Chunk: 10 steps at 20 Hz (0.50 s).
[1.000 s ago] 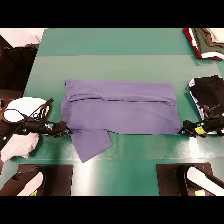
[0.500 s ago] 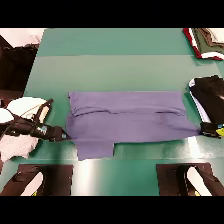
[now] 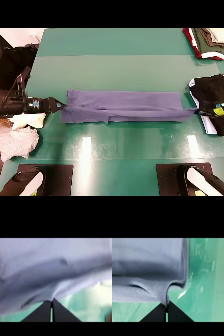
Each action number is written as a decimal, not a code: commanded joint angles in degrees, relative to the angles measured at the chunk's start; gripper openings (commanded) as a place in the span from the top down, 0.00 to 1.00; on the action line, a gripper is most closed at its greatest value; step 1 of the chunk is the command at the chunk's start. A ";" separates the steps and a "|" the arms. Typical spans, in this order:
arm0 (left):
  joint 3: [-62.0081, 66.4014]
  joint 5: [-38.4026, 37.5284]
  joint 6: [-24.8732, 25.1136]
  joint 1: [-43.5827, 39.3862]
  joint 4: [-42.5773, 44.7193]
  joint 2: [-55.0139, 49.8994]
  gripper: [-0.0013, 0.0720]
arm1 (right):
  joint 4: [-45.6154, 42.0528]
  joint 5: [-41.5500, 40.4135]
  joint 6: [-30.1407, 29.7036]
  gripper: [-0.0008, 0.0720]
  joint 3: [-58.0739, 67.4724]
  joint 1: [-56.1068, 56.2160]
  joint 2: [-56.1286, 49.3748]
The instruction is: Fold the shirts.
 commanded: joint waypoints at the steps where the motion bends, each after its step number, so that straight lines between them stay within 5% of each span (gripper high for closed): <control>1: 0.68 6.93 0.39 0.02 -0.52 -5.95 0.95 | 0.98 -2.93 2.14 0.97 5.46 3.91 -7.91; 6: 0.68 20.68 0.35 0.04 -6.01 -15.21 0.94 | 9.68 -8.76 4.11 0.96 10.78 4.96 -16.06; 7: 0.68 23.39 0.31 0.04 -8.31 -16.44 0.63 | 13.57 -10.78 4.11 0.94 11.23 4.70 -17.44; 8: 0.70 24.85 0.31 0.04 -10.16 -17.38 0.28 | 17.16 -12.98 4.09 0.71 11.32 4.13 -18.53; 9: 1.07 24.98 0.28 0.15 -11.32 -18.10 0.21 | 20.68 -14.49 4.09 0.34 11.30 3.67 -19.52; 10: 1.90 24.41 0.33 0.15 -11.28 -18.51 0.21 | 23.04 -14.95 4.04 0.29 11.30 2.89 -20.22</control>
